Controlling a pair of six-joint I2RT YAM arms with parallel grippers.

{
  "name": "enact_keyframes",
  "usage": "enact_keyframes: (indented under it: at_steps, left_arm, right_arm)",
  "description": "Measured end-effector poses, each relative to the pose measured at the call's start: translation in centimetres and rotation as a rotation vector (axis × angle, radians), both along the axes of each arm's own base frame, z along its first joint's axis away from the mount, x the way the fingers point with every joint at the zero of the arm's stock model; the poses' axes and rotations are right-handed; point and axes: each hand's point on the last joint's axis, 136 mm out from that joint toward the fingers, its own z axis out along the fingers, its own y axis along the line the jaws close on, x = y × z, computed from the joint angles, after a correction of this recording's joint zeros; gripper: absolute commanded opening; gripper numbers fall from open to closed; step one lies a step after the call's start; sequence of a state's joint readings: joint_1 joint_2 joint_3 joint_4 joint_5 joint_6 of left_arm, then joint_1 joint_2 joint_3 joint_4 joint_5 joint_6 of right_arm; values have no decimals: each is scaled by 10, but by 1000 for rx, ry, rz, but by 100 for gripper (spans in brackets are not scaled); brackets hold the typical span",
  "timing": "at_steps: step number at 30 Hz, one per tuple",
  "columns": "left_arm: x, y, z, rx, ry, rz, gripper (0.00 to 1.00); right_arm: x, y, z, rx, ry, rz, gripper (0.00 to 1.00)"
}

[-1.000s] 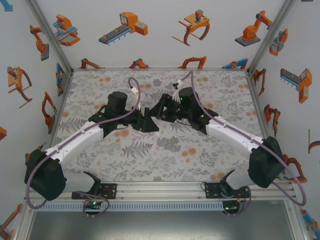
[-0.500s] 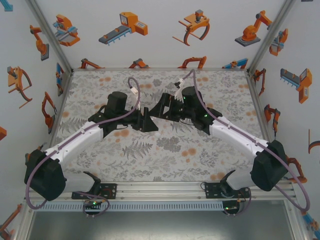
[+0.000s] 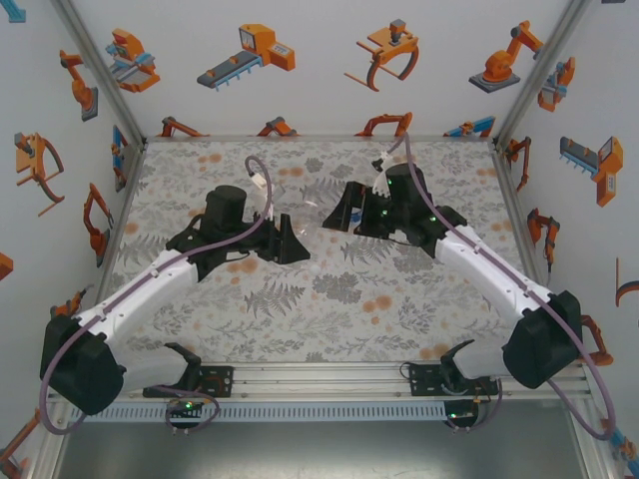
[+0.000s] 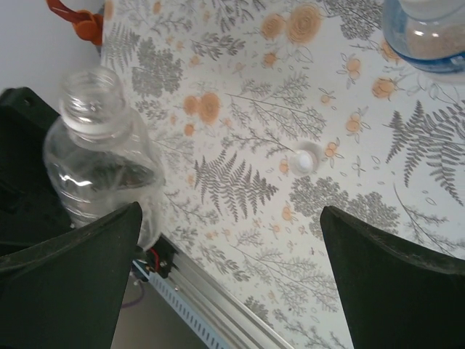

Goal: Screw on the bottle caps

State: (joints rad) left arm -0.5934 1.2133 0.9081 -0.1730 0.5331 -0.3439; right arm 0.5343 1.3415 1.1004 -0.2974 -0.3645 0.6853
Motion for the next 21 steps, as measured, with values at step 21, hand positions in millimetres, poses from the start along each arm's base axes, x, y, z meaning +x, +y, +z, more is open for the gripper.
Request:
enact_keyframes:
  at_steps: [21]
  left_arm:
    - [-7,49,11,39,-53,144,2]
  right_arm:
    - [-37,16,-120,-359,163,125,75]
